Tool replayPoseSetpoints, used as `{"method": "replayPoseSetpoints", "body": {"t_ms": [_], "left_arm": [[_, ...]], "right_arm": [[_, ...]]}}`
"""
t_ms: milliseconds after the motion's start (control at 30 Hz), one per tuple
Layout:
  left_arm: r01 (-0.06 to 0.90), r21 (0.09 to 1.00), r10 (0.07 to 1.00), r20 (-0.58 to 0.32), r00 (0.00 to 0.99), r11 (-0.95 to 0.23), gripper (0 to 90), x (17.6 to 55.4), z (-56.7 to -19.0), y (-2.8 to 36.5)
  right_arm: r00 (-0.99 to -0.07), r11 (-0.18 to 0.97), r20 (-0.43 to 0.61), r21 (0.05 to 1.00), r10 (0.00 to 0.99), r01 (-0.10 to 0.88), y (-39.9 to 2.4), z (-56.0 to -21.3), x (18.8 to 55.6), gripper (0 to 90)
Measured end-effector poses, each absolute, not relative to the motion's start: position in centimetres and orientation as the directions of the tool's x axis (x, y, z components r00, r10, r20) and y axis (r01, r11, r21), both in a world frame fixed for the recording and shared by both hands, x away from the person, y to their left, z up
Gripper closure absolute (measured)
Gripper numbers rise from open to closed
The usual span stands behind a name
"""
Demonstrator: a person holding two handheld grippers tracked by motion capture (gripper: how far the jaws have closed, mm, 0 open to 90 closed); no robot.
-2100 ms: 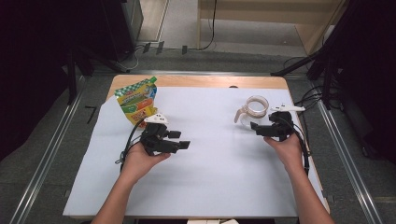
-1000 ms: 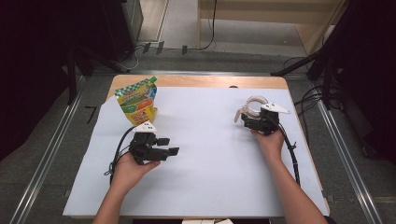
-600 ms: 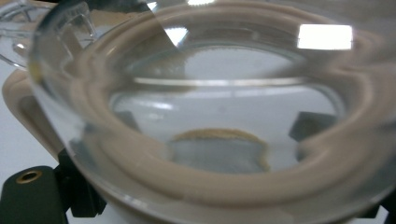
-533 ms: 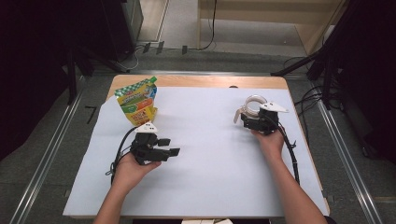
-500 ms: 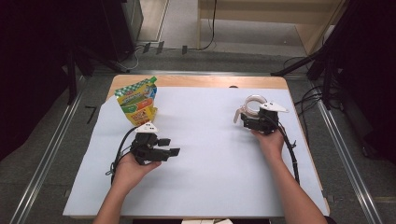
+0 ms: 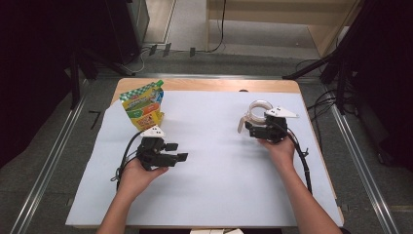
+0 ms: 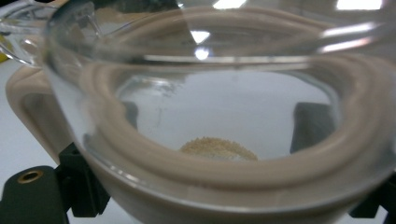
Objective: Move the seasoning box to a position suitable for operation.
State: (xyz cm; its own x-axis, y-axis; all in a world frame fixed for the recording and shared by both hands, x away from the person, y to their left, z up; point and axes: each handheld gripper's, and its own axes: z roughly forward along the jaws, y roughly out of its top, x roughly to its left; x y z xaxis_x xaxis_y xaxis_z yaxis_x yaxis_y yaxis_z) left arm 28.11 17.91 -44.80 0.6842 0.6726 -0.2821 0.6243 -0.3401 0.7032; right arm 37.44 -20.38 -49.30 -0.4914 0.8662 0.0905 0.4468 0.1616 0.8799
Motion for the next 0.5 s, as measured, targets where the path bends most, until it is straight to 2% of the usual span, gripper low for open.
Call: {"method": "replayPoseSetpoints", "body": {"t_ms": [500], "left_arm": [[0.626,0.694,0.659,-0.289,0.695,-0.355,39.7,29.0,-45.0,17.4]], "right_arm": [[-0.590,0.215,0.109,0.865,0.800,0.453,-17.4,-48.8,34.4,12.0]]}}
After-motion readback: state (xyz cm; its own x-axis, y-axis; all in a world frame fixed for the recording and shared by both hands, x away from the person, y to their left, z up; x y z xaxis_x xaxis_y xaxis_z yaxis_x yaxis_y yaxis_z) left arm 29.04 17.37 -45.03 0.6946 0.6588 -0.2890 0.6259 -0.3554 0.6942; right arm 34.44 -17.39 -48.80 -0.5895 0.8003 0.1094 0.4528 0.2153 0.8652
